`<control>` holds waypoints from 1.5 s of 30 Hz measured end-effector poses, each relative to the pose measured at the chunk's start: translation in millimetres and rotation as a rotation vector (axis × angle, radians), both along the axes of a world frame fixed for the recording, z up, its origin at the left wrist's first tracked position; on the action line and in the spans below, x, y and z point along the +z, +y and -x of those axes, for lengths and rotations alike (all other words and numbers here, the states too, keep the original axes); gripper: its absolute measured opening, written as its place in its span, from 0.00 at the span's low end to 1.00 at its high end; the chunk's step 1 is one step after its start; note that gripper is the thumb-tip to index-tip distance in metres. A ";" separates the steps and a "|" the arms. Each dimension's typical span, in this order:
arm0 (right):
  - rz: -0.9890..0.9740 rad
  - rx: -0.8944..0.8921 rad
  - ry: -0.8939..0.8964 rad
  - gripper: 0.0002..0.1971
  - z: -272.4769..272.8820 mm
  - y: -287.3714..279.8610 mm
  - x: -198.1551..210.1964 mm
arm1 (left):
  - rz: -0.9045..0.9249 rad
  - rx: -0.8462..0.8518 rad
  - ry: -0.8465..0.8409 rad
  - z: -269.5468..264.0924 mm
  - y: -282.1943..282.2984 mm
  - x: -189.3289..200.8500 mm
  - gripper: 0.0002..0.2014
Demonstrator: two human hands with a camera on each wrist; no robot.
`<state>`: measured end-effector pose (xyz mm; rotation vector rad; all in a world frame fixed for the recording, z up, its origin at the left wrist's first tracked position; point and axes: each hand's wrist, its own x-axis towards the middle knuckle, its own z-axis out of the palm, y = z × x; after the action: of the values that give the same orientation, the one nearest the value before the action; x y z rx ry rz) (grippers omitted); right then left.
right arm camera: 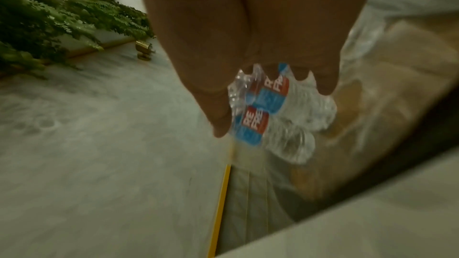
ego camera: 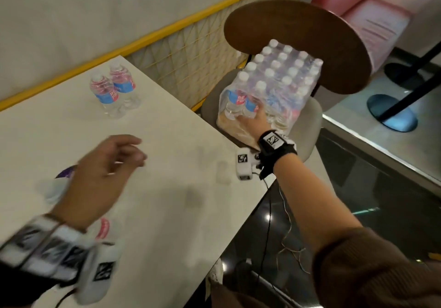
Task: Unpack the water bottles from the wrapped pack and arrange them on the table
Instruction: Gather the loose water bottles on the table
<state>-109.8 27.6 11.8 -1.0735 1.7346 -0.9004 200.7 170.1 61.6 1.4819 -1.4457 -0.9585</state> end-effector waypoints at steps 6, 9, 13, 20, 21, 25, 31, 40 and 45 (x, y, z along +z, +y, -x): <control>-0.007 0.023 0.137 0.28 30.0 -41.8 29.0 | -0.205 -0.163 -0.094 104.4 -43.2 -26.4 0.10; -0.044 0.000 0.148 0.26 29.7 -37.9 23.4 | -0.262 -0.235 -0.157 137.7 -60.6 -34.0 0.16; 0.114 0.070 0.210 0.24 25.3 -11.5 8.5 | -0.282 -0.263 -0.186 163.1 -85.6 -43.3 0.30; -0.048 0.375 -0.291 0.13 20.6 27.8 28.3 | -0.191 -0.296 -0.080 179.6 -100.5 -43.9 0.41; -0.104 0.441 -0.343 0.13 21.5 27.0 29.9 | -0.213 -0.285 -0.098 177.0 -98.1 -44.5 0.39; -0.276 0.443 -0.340 0.19 31.5 -6.9 23.4 | -0.293 -0.238 -0.167 157.9 -82.3 -50.3 0.36; -0.144 0.208 0.144 0.22 16.3 -65.9 30.2 | -0.337 -0.217 -0.194 128.3 -65.2 -51.6 0.40; -0.141 0.267 0.419 0.25 11.7 -69.6 20.2 | -0.396 -0.206 -0.209 99.2 -65.5 -38.1 0.32; 0.054 0.261 0.273 0.16 4.2 -42.9 3.7 | -0.454 -0.197 -0.316 76.0 -67.5 -37.5 0.24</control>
<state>-114.0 -15.4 15.5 -1.4758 1.7417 -0.6637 124.7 102.7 24.1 1.9127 -1.6987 -1.2798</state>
